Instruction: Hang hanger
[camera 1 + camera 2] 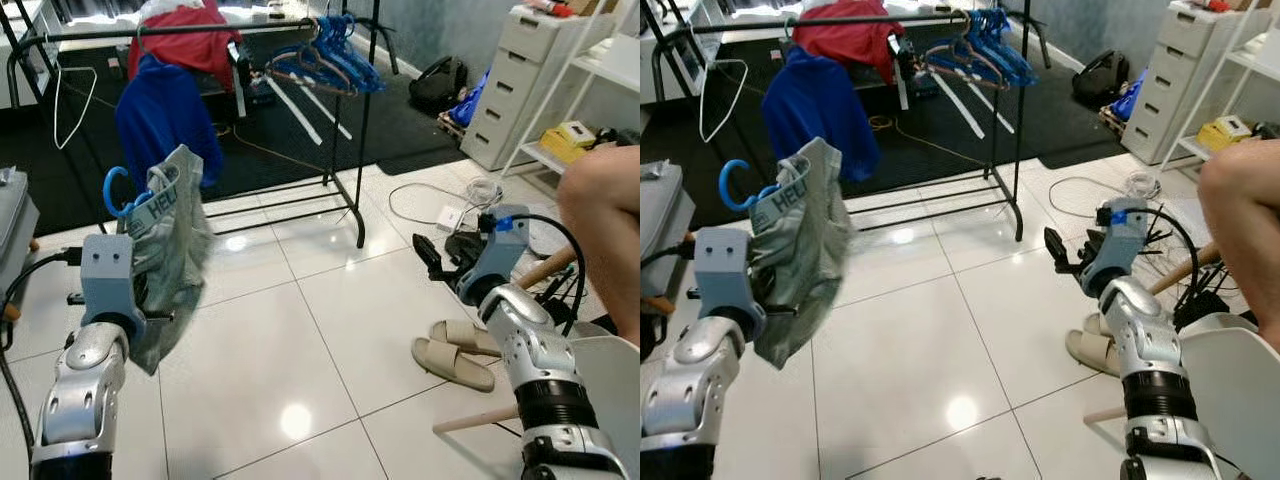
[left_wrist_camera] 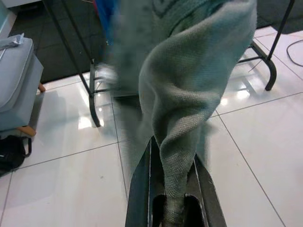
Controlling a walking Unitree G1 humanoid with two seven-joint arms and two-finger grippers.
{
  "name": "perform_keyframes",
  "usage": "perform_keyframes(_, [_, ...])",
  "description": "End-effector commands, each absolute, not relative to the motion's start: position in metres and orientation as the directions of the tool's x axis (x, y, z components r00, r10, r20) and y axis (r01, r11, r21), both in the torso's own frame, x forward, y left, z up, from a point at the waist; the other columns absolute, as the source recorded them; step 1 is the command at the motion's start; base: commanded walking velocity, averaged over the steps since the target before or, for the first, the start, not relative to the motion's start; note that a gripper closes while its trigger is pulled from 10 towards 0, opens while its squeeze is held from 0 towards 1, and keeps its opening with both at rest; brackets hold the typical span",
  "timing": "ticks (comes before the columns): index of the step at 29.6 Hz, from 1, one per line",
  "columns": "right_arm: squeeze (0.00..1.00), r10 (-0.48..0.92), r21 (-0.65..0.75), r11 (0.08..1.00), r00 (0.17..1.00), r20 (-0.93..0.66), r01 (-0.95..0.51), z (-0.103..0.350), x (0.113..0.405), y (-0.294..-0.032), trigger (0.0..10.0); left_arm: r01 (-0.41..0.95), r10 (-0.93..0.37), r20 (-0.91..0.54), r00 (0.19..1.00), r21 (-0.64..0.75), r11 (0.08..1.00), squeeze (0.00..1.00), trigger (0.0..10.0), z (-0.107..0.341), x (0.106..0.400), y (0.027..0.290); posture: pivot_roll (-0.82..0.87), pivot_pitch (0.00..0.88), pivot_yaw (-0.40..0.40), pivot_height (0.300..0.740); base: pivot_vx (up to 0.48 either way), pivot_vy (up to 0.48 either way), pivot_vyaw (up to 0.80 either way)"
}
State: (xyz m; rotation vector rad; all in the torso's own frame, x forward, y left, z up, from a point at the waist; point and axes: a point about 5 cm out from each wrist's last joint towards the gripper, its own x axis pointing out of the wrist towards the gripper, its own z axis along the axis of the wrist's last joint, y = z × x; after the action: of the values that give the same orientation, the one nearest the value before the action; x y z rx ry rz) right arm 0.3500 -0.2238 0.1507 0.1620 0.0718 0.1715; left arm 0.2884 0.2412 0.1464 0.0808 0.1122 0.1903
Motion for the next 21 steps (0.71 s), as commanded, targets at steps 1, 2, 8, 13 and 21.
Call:
perform_keyframes(1, [0.0, 0.175, 0.155, 0.974, 0.983, -0.058, -0.165, 0.15, 0.35, -0.225, 10.0, -0.186, 0.193, -0.103, 0.976, 0.081, 0.979, 0.0, 10.0, 0.144, 0.288, 0.242, 0.01, 0.089, -0.029, 0.74, 0.0, 0.0, 0.0])
perform_keyframes(2, [0.0, 0.176, 0.152, 0.974, 0.983, -0.058, -0.165, 0.15, 0.351, -0.224, 10.0, -0.172, 0.18, -0.103, 0.978, 0.076, 0.982, 0.0, 10.0, 0.144, 0.288, 0.241, 0.01, 0.089, -0.029, 0.74, 0.0, 0.0, 0.0])
perform_keyframes(8, [0.0, 0.171, 0.148, 0.976, 0.984, -0.057, -0.161, 0.149, 0.351, -0.225, 10.0, -0.146, 0.152, -0.093, 0.984, 0.073, 0.987, 0.0, 10.0, 0.145, 0.289, 0.238, 0.0, 0.089, -0.029, 0.74, 0.0, 0.0, 0.0])
perform_keyframes(13, [0.0, 0.168, 0.149, 0.976, 0.984, -0.057, -0.158, 0.149, 0.355, -0.226, 10.0, -0.135, 0.141, -0.08, 0.987, 0.075, 0.988, 0.0, 10.0, 0.146, 0.293, 0.234, -0.04, 0.096, -0.034, 0.74, 0.0, 0.0, 0.0])
perform_keyframes(21, [0.0, 0.164, 0.142, 0.978, 0.985, -0.054, -0.155, 0.149, 0.357, -0.226, 10.0, -0.123, 0.127, -0.065, 0.99, 0.072, 0.99, 0.0, 10.0, 0.149, 0.297, 0.231, -0.07, 0.118, -0.03, 0.74, 0.238, 0.0, 0.0])
